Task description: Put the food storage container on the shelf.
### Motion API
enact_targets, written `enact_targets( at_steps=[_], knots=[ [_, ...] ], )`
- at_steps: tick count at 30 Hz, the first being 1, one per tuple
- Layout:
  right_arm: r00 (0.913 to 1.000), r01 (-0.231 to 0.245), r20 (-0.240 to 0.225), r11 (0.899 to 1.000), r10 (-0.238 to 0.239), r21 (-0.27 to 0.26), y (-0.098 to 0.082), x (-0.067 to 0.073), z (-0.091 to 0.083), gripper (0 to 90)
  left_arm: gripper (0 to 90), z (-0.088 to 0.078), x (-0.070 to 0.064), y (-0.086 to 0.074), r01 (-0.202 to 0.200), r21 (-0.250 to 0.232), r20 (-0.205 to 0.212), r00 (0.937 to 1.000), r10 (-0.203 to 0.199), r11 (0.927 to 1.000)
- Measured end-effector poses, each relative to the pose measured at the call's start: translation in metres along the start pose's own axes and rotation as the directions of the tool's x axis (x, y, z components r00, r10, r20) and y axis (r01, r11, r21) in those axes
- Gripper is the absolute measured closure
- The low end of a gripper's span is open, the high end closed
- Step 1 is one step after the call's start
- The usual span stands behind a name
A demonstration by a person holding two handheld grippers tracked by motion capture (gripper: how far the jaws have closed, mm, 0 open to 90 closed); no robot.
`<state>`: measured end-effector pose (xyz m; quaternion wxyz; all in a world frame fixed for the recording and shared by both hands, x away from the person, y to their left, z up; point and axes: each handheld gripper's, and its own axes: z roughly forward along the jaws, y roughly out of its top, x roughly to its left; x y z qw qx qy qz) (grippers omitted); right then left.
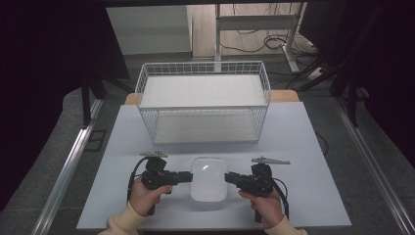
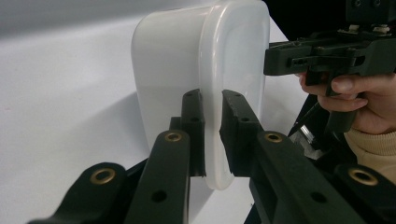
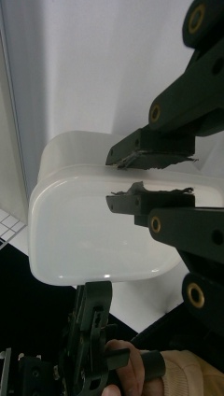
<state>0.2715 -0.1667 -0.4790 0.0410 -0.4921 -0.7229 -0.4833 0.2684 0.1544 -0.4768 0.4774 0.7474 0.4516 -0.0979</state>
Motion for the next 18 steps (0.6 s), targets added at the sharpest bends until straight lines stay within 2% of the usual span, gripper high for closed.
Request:
enact_targets(
  at_steps=[10, 13, 18],
  knots=[
    [0.9996, 0.028, 0.004, 0.999, -0.028, -0.016, 0.0014, 0.0030, -0.0019, 77.4, 81.3, -0.0021, -0.0034, 0.0012, -0.018, -0.011, -0.013, 0.9998, 0.017, 0.9998],
    [0.9992, 0.040, 0.007, 0.999, -0.039, -0.023, 0.0025, 0.0045, -0.0030, 77.4, 81.3, -0.0046, -0.0060, 0.0033, -0.040, -0.011, -0.018, 0.9991, 0.039, 0.9992],
    [0.9981, 0.061, 0.006, 0.997, -0.061, -0.038, 0.0056, 0.0079, -0.0063, 77.4, 81.4, -0.0080, -0.0093, 0.0064, -0.052, -0.022, -0.016, 0.9985, 0.052, 0.9984]
  ],
)
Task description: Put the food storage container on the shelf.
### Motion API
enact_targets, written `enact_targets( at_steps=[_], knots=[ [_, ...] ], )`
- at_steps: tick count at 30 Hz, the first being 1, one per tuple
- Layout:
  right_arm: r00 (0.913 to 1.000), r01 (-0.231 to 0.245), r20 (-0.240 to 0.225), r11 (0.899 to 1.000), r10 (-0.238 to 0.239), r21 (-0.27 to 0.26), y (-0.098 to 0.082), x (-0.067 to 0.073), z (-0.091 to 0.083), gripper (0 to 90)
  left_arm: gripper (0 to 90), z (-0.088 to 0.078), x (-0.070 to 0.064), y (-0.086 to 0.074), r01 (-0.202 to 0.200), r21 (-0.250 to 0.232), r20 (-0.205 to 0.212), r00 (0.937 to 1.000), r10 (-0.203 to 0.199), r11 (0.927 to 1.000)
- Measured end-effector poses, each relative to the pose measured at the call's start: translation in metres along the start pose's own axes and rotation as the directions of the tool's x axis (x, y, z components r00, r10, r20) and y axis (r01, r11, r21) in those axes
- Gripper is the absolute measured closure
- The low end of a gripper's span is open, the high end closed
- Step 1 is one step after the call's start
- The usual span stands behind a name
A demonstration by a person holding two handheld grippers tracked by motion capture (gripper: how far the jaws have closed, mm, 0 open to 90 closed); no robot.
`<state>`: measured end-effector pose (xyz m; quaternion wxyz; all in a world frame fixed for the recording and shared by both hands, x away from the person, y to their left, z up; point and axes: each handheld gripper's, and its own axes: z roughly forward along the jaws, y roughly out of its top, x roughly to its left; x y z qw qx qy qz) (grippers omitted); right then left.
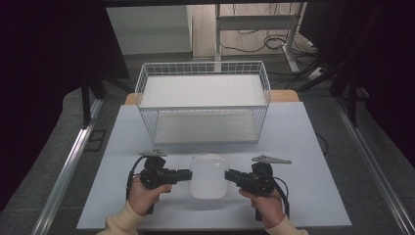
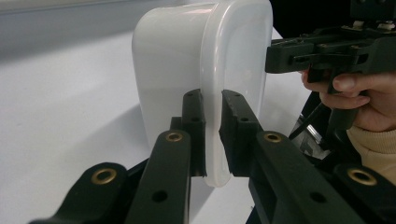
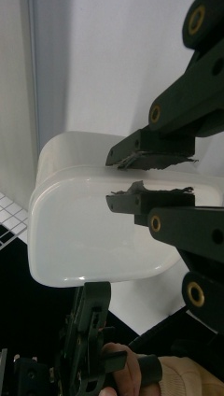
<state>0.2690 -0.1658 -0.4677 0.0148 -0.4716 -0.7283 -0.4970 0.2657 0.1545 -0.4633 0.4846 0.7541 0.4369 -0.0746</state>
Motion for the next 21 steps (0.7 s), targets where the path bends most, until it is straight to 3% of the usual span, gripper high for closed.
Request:
enact_targets(
  at_steps=[13, 21],
  knots=[
    [0.9971, 0.075, 0.020, 0.997, -0.074, -0.037, 0.018, 0.008, -0.008, 77.5, 81.3, -0.008, -0.005, 0.019, -0.038, -0.017, -0.001, 0.9993, 0.038, 0.9991],
    [0.9957, 0.092, 0.012, 0.993, -0.092, -0.071, 0.035, 0.012, -0.012, 77.6, 81.3, -0.017, -0.011, 0.038, -0.071, -0.036, -0.012, 0.9974, 0.070, 0.9968]
  ],
)
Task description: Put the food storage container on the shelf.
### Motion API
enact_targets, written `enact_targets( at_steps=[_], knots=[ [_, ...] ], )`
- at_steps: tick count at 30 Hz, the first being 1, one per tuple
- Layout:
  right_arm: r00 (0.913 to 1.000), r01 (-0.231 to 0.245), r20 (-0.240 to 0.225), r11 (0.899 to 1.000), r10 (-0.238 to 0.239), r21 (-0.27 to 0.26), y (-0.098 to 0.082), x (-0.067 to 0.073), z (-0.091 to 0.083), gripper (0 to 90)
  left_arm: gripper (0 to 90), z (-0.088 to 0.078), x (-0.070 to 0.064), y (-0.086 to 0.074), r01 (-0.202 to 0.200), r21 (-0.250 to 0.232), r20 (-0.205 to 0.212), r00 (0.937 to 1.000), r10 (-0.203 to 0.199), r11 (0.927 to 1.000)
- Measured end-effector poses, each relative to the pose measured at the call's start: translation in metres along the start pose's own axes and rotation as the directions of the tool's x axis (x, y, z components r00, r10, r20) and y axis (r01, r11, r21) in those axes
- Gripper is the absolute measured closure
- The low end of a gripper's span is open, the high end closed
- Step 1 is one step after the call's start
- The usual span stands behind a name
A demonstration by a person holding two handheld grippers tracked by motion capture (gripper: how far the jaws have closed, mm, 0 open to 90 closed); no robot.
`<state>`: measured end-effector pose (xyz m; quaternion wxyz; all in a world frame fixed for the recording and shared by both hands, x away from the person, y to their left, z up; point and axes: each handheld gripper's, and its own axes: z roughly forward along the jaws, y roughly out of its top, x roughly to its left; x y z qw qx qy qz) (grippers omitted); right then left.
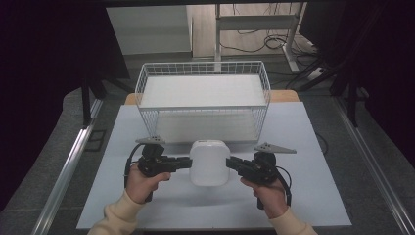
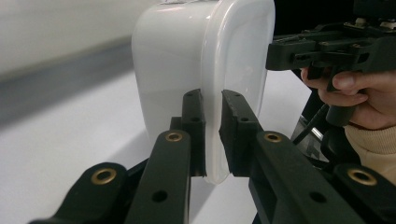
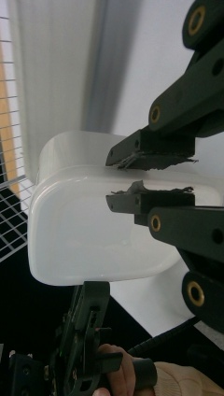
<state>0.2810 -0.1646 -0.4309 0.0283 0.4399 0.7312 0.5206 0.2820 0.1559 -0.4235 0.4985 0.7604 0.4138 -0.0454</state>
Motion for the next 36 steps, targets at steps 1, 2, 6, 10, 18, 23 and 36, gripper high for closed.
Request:
enact_targets(
  at_steps=[1, 2, 6, 10, 18, 23, 36],
  knots=[
    [1.0000, 0.004, -0.001, 1.000, -0.004, -0.005, 0.003, 0.001, -0.001, 77.6, 81.3, -0.002, -0.001, 0.003, -0.003, -0.004, -0.002, 1.0000, 0.003, 1.0000],
    [1.0000, 0.007, -0.002, 1.000, -0.007, -0.010, 0.006, 0.001, -0.001, 77.6, 81.4, -0.003, -0.002, 0.006, -0.010, -0.009, -0.003, 1.0000, 0.010, 0.9999],
    [0.9995, 0.030, -0.003, 0.999, -0.030, -0.030, 0.019, 0.005, -0.005, 77.6, 81.4, -0.010, -0.005, 0.017, -0.028, -0.026, -0.008, 0.9996, 0.028, 0.9993],
    [0.9986, 0.052, -0.006, 0.998, -0.052, -0.046, 0.033, 0.007, -0.006, 77.7, 81.4, -0.014, -0.005, 0.029, -0.042, -0.036, -0.010, 0.9991, 0.041, 0.9985],
    [0.9975, 0.068, -0.014, 0.996, -0.069, -0.056, 0.056, 0.006, -0.001, 77.8, 81.3, -0.022, 0.000, 0.049, -0.050, -0.052, -0.025, 0.9985, 0.049, 0.9974],
    [0.9959, 0.087, -0.019, 0.994, -0.088, -0.072, 0.070, 0.007, 0.002, 77.8, 81.3, -0.027, 0.000, 0.061, -0.063, -0.065, -0.040, 0.9973, 0.061, 0.9959],
    [0.9915, 0.126, -0.020, 0.988, -0.128, -0.091, 0.107, 0.013, 0.003, 77.9, 81.2, -0.042, 0.001, 0.091, -0.078, -0.095, -0.054, 0.9959, 0.073, 0.9924]
  ],
)
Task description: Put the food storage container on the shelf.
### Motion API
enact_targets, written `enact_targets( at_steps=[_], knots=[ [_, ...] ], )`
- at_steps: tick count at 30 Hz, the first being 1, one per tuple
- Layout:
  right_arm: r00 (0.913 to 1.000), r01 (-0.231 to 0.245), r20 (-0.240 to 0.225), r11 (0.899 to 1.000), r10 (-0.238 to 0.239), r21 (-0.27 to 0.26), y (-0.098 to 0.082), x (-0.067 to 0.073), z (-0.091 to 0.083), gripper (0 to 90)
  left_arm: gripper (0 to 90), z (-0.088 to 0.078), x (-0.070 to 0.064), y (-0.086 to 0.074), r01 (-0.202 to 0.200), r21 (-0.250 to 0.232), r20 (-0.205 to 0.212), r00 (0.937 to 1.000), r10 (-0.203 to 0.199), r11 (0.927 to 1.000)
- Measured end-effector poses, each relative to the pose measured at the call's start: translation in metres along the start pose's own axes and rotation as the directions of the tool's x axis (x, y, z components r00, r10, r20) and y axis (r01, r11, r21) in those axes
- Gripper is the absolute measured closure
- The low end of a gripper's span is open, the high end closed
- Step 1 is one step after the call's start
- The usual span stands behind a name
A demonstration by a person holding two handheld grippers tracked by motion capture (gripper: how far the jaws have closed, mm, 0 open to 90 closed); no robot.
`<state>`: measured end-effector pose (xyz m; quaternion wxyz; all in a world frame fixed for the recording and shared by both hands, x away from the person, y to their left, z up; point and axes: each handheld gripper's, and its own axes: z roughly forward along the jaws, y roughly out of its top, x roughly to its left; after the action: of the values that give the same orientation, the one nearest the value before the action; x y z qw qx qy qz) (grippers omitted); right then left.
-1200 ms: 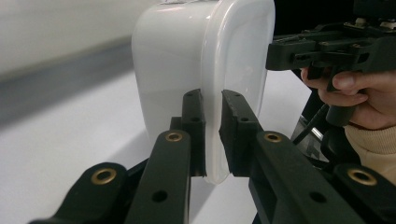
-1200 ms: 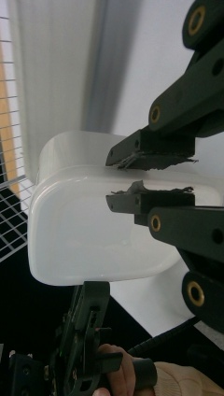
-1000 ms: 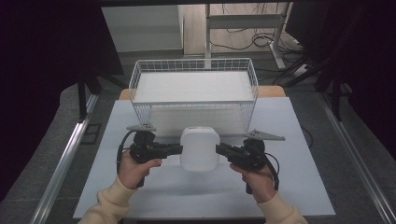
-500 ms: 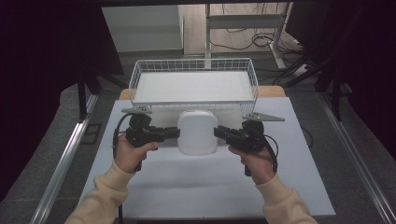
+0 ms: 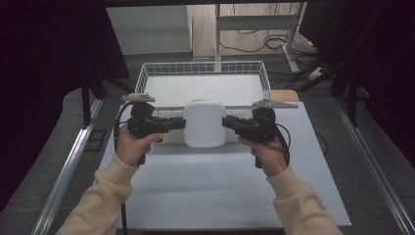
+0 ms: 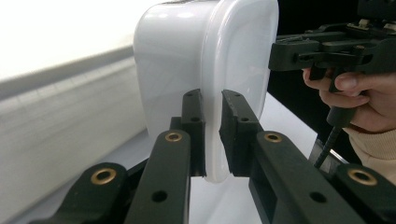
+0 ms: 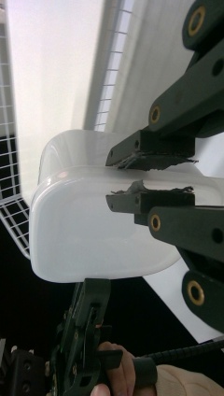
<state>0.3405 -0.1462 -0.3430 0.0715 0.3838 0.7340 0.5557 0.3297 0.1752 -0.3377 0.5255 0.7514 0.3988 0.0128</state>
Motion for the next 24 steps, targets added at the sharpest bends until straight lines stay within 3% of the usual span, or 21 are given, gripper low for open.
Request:
enact_targets(
  at_steps=[24],
  knots=[
    [0.9989, 0.047, -0.003, 0.999, -0.047, -0.016, 0.059, -0.001, 0.010, 78.6, 80.5, -0.012, 0.014, 0.054, -0.018, -0.024, -0.025, 0.9995, 0.017, 0.9995]
  ],
)
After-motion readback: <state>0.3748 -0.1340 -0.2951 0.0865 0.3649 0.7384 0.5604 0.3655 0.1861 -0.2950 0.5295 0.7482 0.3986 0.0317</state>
